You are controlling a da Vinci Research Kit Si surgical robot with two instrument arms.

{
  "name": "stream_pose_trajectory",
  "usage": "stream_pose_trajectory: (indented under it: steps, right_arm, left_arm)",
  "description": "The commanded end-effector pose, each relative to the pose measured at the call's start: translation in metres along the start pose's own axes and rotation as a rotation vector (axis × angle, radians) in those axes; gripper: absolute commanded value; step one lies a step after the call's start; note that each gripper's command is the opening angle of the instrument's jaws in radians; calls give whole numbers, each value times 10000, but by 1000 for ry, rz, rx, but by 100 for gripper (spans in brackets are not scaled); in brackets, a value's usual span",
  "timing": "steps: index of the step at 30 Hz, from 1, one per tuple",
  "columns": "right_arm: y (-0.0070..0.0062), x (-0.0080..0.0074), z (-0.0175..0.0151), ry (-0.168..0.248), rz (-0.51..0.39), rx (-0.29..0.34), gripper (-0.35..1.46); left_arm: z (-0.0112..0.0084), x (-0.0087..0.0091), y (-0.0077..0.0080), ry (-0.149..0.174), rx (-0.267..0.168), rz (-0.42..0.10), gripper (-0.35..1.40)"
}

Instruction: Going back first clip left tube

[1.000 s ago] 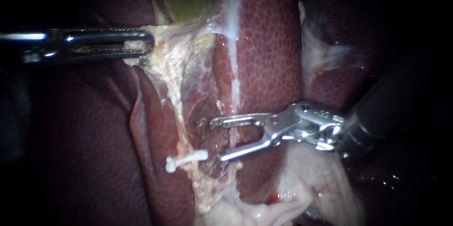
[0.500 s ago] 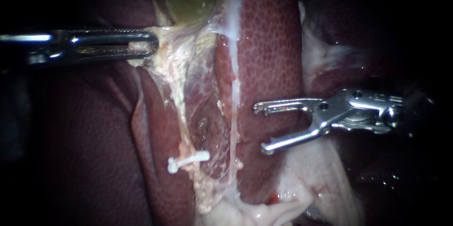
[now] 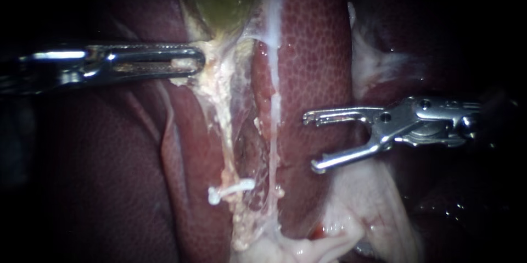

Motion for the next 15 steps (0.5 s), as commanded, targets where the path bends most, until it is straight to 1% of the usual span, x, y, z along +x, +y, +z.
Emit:
stream_pose_trajectory:
  steps: [1, 2, 7, 10, 15]
  right_arm:
    - [-1, 1, -2, -2, -3, -2, 60]
    - [-1, 2, -3, -2, -1, -2, 60]
    - [-2, 5, -5, -4, -7, -5, 60]
    - [-2, 5, -5, -4, -7, -5, 60]
    - [-2, 6, -5, -4, -7, -5, 60]
  left_arm:
    - [3, 4, 0, 6, -3, 8, -35]
    - [7, 9, 0, 14, -4, 11, -35]
    - [23, 23, 3, 31, 0, 13, -35]
    - [29, 28, 6, 36, 1, 10, -35]
    - [32, 31, 10, 41, 0, 12, -35]
